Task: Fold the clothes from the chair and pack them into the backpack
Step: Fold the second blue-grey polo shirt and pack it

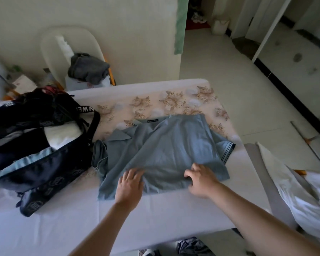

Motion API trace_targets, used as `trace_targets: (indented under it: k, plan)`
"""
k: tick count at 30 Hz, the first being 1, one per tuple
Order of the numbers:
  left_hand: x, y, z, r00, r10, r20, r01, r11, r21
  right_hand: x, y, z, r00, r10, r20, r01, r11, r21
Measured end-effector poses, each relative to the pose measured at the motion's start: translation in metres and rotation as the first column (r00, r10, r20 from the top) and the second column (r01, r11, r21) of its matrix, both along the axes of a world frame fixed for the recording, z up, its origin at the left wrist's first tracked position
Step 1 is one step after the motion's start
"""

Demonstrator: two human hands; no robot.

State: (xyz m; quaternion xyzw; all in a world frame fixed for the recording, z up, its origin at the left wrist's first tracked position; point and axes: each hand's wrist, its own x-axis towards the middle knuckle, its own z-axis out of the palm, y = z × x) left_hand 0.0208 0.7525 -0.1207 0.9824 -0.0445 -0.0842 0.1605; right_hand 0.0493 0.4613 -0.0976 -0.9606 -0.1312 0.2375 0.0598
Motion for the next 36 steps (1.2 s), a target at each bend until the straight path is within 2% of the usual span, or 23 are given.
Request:
trace_targets:
  k: [2,4,6,11,13,16,20,24,26,31,32,36]
  plan:
    - [-0.010,0.022,0.005,0.975,0.220,0.024,-0.220,0.975,0.023,0.000,0.021,0.002,0.998,0.038,0.042,-0.039,0.999,0.014]
    - [-0.022,0.042,0.007,0.916,0.399,-0.039,-0.399,0.917,0.022,-0.003,0.050,0.006,0.995,0.083,0.063,-0.087,0.994,0.058]
    - [-0.029,0.060,0.007,0.888,0.439,-0.136,-0.442,0.897,0.010,-0.005,0.083,0.008,0.991,0.126,0.041,-0.130,0.986,0.105]
    - [-0.025,0.092,0.010,0.910,0.316,-0.268,-0.340,0.939,-0.045,-0.009,0.138,0.003,0.975,0.195,-0.105,-0.193,0.981,0.027]
    - [-0.017,0.098,0.019,0.907,0.290,-0.305,-0.295,0.955,0.031,-0.005,0.147,0.003,0.976,0.198,-0.093,-0.198,0.980,0.005]
    - [0.008,0.100,0.037,0.941,0.252,-0.224,-0.213,0.959,0.186,0.017,0.152,0.011,0.989,0.142,-0.032,-0.140,0.989,0.056]
    - [0.055,0.095,0.048,0.991,0.117,-0.057,-0.117,0.993,0.011,0.067,0.149,0.025,0.997,0.014,0.072,-0.023,0.992,0.126]
    - [0.118,0.082,0.049,1.000,-0.019,0.008,0.019,0.999,-0.028,0.124,0.143,0.031,0.987,-0.085,0.135,0.053,0.974,0.222]
    - [0.148,0.077,0.046,0.998,-0.061,-0.025,0.061,0.998,0.006,0.151,0.138,0.028,0.979,-0.105,0.176,0.060,0.968,0.243]
    - [0.205,0.079,0.029,0.935,-0.219,-0.278,0.270,0.949,0.160,0.195,0.133,0.008,0.981,-0.108,0.161,0.066,0.966,0.250]
    - [0.212,0.082,0.026,0.933,-0.230,-0.278,0.288,0.939,0.190,0.201,0.133,0.003,0.985,-0.100,0.141,0.062,0.967,0.248]
    - [0.231,0.096,0.028,0.974,-0.199,-0.112,0.221,0.942,0.251,0.214,0.138,-0.013,0.995,-0.054,0.090,0.037,0.982,0.184]
